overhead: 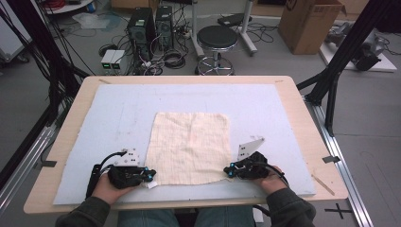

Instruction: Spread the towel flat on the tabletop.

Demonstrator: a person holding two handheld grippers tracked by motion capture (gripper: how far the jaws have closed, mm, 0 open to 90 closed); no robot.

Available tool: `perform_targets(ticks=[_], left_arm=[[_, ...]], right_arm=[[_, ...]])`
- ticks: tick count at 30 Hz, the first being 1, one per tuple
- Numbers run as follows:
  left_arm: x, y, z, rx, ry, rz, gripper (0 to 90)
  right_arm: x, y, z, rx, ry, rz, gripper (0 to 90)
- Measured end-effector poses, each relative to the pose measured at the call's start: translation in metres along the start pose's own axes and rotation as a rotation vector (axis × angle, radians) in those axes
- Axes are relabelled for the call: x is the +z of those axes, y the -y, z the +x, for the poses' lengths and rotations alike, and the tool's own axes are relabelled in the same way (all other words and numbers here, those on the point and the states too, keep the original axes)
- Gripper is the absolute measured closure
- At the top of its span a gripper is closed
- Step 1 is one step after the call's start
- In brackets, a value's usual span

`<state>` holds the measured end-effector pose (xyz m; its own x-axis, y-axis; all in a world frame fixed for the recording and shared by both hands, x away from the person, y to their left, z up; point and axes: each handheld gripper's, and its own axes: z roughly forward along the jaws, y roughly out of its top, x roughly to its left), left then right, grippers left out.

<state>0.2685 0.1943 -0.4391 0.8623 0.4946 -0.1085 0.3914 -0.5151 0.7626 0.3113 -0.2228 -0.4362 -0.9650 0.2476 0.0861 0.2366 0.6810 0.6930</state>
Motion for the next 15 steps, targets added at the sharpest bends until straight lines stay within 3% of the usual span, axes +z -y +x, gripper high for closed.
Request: perform_targets(ticks=[8, 11, 15], left_arm=[[-0.0016, -0.0025, -0.0060, 0.030, 0.006, -0.009, 87.8], [-0.0028, -0.0025, -0.0053, 0.036, 0.026, -0.015, 87.0], [-0.0080, -0.0047, -0.0041, 0.014, 0.018, -0.048, 75.0]], right_arm=[[-0.0067, 0.0047, 0.0021, 0.000, -0.018, -0.021, 87.7], [-0.0065, 0.0050, 0.0022, 0.022, -0.030, -0.035, 82.8], [-0.0088, 0.0037, 0.0028, 0.033, -0.034, -0.076, 73.5]])
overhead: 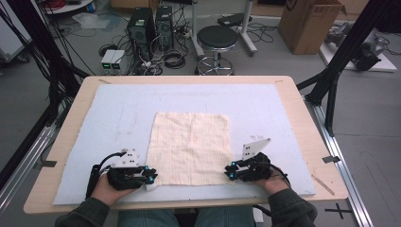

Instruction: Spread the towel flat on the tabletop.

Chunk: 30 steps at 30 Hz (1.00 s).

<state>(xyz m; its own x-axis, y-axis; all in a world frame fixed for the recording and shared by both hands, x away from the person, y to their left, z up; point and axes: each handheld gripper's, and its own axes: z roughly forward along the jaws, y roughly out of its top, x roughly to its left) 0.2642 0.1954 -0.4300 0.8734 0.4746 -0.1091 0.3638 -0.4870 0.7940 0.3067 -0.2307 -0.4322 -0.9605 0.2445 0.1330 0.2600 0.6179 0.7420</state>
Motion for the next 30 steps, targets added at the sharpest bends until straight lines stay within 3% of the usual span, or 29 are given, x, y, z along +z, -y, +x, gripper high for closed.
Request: perform_targets(ticks=[6, 15, 30], left_arm=[[-0.008, -0.001, 0.004, -0.034, -0.010, -0.058, 67.0], [-0.011, -0.002, 0.010, -0.064, -0.052, -0.105, 65.4], [-0.012, -0.005, 0.019, -0.094, -0.087, -0.136, 62.7]], right_arm=[[-0.005, -0.001, -0.002, 0.024, 0.033, -0.065, 67.0], [-0.013, -0.005, -0.009, 0.098, 0.096, -0.148, 59.3], [-0.014, -0.016, -0.010, 0.129, 0.166, -0.170, 46.0]])
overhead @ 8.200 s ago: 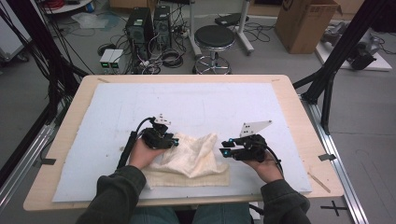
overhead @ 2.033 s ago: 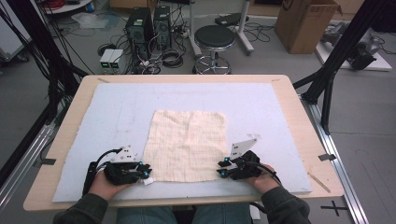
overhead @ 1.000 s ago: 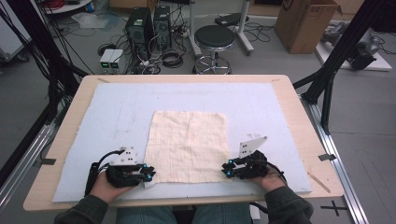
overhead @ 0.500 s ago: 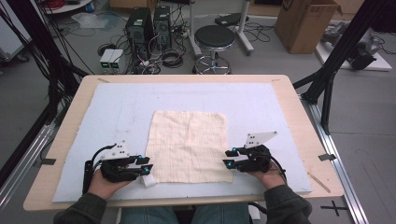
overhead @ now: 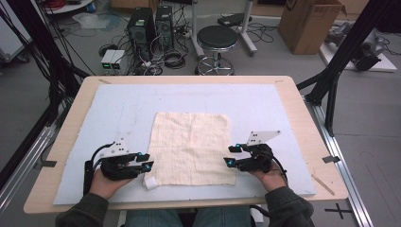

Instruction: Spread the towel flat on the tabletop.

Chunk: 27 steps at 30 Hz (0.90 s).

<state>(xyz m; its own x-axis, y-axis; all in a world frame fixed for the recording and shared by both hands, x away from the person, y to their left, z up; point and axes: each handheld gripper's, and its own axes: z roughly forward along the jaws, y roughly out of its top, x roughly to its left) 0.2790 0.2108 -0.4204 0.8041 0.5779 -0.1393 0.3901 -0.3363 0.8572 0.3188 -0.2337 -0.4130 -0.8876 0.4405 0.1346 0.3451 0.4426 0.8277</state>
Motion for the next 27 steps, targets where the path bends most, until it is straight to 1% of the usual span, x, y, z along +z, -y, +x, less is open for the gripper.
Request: perform_targets(ticks=[1, 4, 8, 10, 11, 15, 17, 18, 19, 21, 23, 27], left_arm=[[0.0005, -0.0001, -0.0001, -0.006, 0.005, 0.001, 62.7], [0.0011, -0.0003, 0.0002, -0.003, 0.007, 0.006, 62.6], [0.0009, -0.0011, 0.0005, -0.007, 0.000, -0.003, 61.3], [0.0009, -0.0014, 0.0012, -0.006, -0.004, -0.002, 59.9], [0.0008, -0.0014, 0.0012, -0.006, -0.005, -0.002, 59.9], [0.0011, -0.0020, 0.0012, -0.007, -0.006, -0.008, 59.9], [0.0019, -0.0026, 0.0010, -0.016, -0.001, -0.010, 59.7], [0.0021, -0.0032, 0.0010, -0.022, 0.003, -0.013, 59.6], [0.0021, -0.0038, 0.0006, -0.026, -0.001, -0.016, 58.8], [0.0020, -0.0045, 0.0004, -0.031, 0.000, -0.019, 57.5], [0.0021, -0.0046, 0.0003, -0.032, -0.003, -0.021, 56.5], [0.0030, -0.0050, 0.0000, -0.030, -0.008, -0.019, 54.6]], right_arm=[[0.0005, -0.0004, 0.0002, 0.004, 0.006, -0.002, 45.4], [0.0013, -0.0015, 0.0002, 0.019, 0.016, -0.011, 42.6], [0.0015, -0.0033, 0.0014, 0.020, 0.024, -0.025, 38.6], [0.0021, -0.0046, 0.0026, 0.018, 0.022, -0.021, 35.5], [0.0029, -0.0051, 0.0027, 0.009, 0.025, -0.019, 33.7], [0.0051, -0.0057, 0.0034, 0.009, 0.023, -0.010, 29.7], [0.0054, -0.0060, 0.0030, 0.014, 0.034, -0.013, 27.6], [0.0055, -0.0062, 0.0030, 0.026, 0.043, -0.012, 27.0], [0.0058, -0.0063, 0.0023, 0.031, 0.058, -0.016, 25.5], [0.0057, -0.0067, 0.0017, 0.046, 0.066, -0.019, 22.6], [0.0056, -0.0073, 0.0018, 0.045, 0.085, -0.021, 21.3], [0.0050, -0.0079, 0.0030, 0.043, 0.089, -0.019, 20.1]])
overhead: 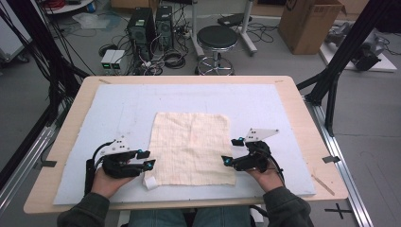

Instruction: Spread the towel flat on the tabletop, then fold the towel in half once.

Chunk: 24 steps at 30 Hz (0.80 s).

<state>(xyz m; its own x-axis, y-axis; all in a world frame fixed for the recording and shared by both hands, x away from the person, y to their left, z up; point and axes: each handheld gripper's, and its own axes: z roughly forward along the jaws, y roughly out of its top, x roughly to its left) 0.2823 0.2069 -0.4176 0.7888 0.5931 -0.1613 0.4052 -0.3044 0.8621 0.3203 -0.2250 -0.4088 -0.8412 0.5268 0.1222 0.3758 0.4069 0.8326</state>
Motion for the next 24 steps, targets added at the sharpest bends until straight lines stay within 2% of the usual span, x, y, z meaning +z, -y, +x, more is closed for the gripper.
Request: perform_targets(ticks=[13, 24], left_arm=[[0.0011, -0.0010, -0.0022, 0.001, 0.003, 0.002, 50.1], [0.0027, -0.0016, -0.0030, 0.009, -0.016, 0.014, 44.2]], right_arm=[[0.0021, -0.0011, 0.0012, -0.009, -0.013, 0.002, 19.8], [0.0054, -0.0007, 0.0023, -0.017, -0.020, 0.020, 19.7]])
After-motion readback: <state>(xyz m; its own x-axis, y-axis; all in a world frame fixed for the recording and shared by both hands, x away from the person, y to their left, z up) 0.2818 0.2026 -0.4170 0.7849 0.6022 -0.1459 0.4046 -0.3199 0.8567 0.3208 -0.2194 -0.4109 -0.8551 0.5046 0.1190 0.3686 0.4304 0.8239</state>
